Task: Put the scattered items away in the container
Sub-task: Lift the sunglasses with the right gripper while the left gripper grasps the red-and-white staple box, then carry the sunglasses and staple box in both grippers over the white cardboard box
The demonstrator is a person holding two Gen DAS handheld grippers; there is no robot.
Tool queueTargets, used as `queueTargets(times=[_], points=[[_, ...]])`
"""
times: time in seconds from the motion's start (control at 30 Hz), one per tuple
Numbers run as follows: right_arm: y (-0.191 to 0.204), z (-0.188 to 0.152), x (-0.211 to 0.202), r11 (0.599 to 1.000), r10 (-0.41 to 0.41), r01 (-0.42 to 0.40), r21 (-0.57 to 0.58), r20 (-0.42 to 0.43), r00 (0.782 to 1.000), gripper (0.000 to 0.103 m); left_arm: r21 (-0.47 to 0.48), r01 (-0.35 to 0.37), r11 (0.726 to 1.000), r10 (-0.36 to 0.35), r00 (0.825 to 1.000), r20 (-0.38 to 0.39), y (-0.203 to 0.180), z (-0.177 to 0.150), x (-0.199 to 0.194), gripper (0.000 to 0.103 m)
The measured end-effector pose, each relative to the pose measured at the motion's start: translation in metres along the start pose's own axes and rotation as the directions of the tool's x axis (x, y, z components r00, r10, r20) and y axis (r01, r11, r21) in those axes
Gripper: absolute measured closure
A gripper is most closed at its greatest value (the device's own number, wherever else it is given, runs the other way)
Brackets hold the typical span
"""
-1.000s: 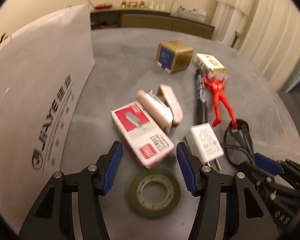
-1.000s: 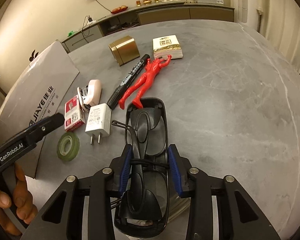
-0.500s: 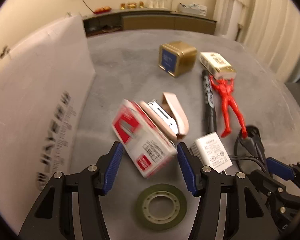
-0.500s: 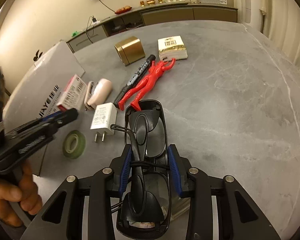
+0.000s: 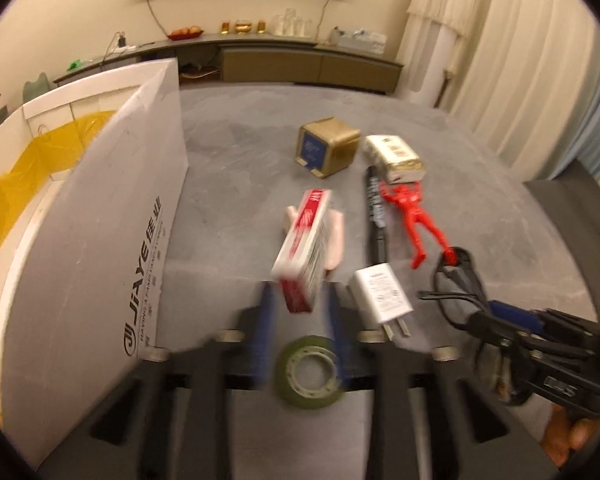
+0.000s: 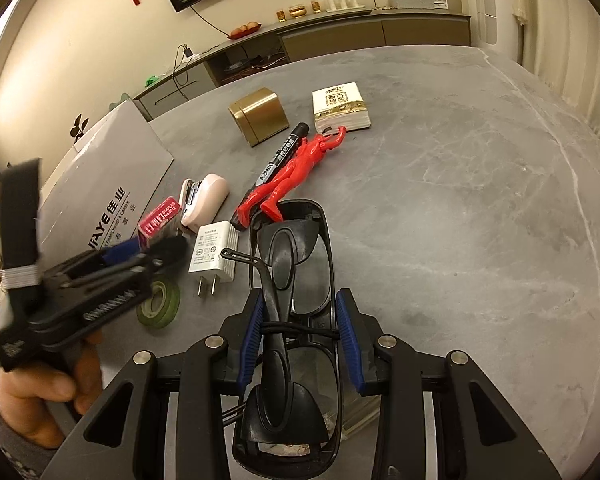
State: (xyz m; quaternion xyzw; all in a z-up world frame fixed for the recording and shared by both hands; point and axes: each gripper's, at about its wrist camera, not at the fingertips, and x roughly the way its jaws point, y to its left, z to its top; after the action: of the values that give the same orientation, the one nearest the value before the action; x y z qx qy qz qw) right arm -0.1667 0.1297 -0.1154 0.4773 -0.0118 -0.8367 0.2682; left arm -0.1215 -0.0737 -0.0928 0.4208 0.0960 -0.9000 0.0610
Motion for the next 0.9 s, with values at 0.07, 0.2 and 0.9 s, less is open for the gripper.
queueTargets(times=[0.07, 0.2, 0.9], points=[[-0.002, 0.000, -0.001, 1.000, 0.006, -0.006, 0.001, 0.000, 1.000, 0.065, 0.008, -0.013, 1.000, 0.013, 1.000, -0.020, -0.001, 0.001, 0.012, 0.059], [-0.007, 0.002, -0.010, 0.998, 0.055, -0.056, 0.027, 0.031, 0.998, 0.066, 0.038, -0.007, 0.999, 0.009, 0.999, -0.042, -0.006, -0.001, 0.033, 0.052], [-0.003, 0.000, -0.038, 0.927, 0.337, -0.351, 0.136, 0.114, 0.935, 0.066, 0.013, 0.125, 0.992, -0.125, 0.985, 0.120, -0.004, 0.009, -0.036, 0.089]])
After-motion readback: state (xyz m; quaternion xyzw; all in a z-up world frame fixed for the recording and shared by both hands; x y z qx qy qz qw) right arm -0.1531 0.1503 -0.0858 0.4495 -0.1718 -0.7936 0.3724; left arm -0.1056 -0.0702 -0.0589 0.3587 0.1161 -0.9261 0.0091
